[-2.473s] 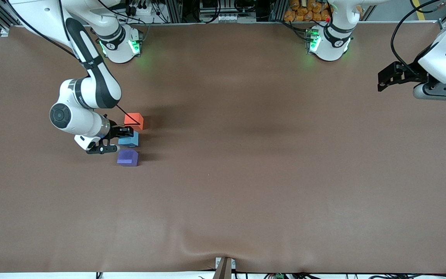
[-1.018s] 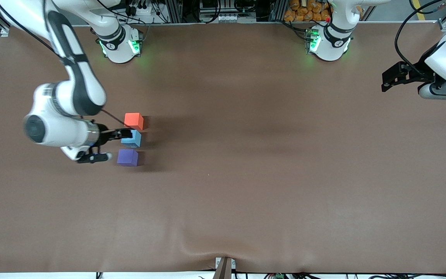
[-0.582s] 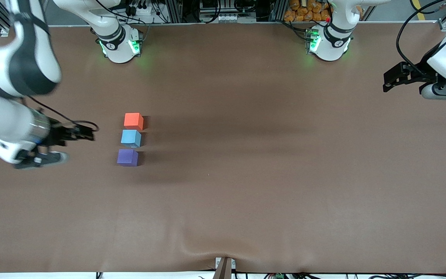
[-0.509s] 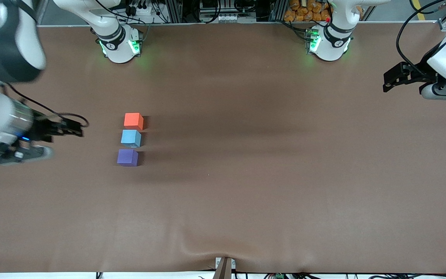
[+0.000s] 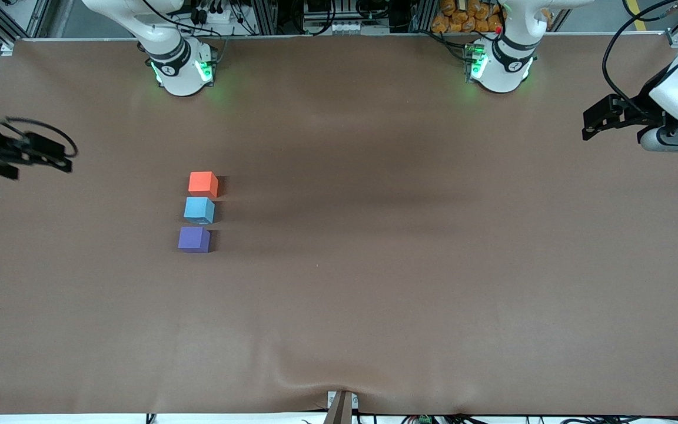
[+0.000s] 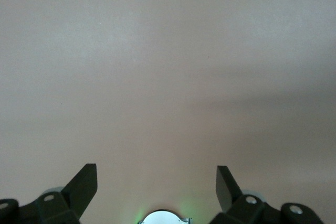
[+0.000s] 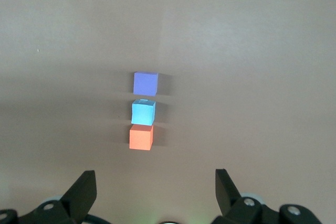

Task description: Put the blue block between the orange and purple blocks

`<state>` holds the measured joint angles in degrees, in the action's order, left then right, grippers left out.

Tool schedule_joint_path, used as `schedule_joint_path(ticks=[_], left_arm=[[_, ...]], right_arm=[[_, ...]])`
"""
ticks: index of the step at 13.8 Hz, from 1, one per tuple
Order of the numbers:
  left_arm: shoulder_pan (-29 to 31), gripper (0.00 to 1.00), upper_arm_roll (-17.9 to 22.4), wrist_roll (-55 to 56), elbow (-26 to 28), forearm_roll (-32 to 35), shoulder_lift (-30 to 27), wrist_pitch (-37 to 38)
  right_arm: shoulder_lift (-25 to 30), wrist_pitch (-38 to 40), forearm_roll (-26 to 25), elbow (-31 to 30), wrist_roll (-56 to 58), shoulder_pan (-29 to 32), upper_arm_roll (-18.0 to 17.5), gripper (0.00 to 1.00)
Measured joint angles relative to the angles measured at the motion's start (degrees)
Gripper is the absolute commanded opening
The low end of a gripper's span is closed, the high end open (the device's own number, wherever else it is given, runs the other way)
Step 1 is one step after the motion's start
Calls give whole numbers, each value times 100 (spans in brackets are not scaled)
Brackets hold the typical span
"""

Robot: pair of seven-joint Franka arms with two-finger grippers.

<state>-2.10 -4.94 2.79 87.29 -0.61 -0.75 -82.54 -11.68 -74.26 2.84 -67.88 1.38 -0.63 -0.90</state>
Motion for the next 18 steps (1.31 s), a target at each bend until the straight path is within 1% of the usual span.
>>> schedule_joint_path(ticks=[2, 4, 8, 10, 12, 15, 18], left_arm=[[0, 100, 0, 0, 0, 0, 1, 0], [0, 100, 0, 0, -1, 0, 1, 0], [0, 100, 0, 0, -2, 0, 1, 0], [0, 100, 0, 0, -3, 0, 1, 0], [0, 100, 0, 0, -3, 0, 1, 0], [1, 100, 1, 0, -3, 0, 1, 0], [16, 100, 5, 0, -3, 0, 1, 0]], right_arm=[[278, 52, 0, -101, -296, 26, 0, 100], [538, -12, 0, -384, -378, 71, 2, 100], [1215, -684, 0, -1579, -406, 108, -2, 100], [1487, -732, -1, -1950, -408, 108, -4, 100], [1581, -742, -16, -2017, -407, 108, -8, 100], [1584, -770, -206, -2023, -407, 108, -29, 100], [1584, -750, -272, -2030, -406, 108, -46, 100]])
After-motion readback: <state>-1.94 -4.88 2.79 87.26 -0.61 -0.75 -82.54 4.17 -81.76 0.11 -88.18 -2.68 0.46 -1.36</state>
